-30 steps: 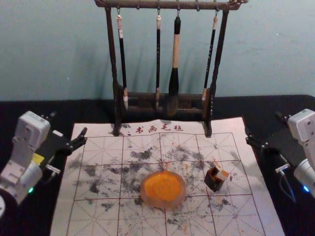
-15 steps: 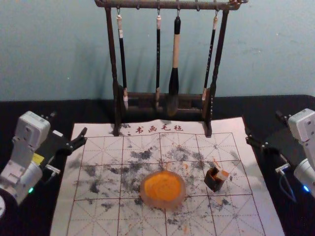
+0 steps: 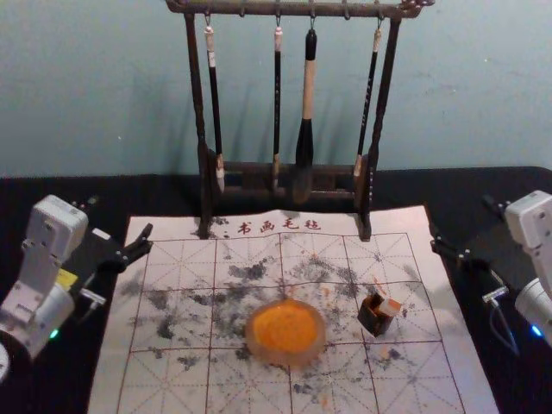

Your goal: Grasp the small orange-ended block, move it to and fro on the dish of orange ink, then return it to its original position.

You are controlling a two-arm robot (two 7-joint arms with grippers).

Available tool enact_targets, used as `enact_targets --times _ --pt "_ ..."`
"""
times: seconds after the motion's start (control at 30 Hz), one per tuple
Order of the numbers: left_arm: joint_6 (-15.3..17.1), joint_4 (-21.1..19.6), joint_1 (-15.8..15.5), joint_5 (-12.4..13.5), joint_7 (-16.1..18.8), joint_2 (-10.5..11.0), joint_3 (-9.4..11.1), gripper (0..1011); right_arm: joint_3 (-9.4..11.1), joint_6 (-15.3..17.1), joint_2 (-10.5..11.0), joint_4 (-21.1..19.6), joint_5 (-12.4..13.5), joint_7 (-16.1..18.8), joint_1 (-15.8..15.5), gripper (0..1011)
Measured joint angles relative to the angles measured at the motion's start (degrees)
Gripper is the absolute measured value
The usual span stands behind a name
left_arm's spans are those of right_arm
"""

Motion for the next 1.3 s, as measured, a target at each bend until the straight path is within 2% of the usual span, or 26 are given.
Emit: enact_targets --times 0.8,0.93,1.1,1.3 --pt "0.0 0.0 0.0 0.0 0.0 0.0 0.0 1001 0.1 0.0 0.0 0.0 -0.1 0.0 0.0 1002" --pt "0.0 0.0 0.0 0.0 0.0 0.0 0.0 1001 1.2 -0.8 0.0 -0.3 -0.1 1.4 -0.3 1002" --pt "0.0 0.0 0.0 0.0 0.0 0.0 0.0 1001 2.4 -1.1 0.7 -1.5 1.2 3.7 -1.2 1003" --pt "0.0 0.0 0.0 0.0 0.0 0.0 0.0 1001 3.9 -2.5 2.5 -4.5 3.4 7.5 -4.0 1002"
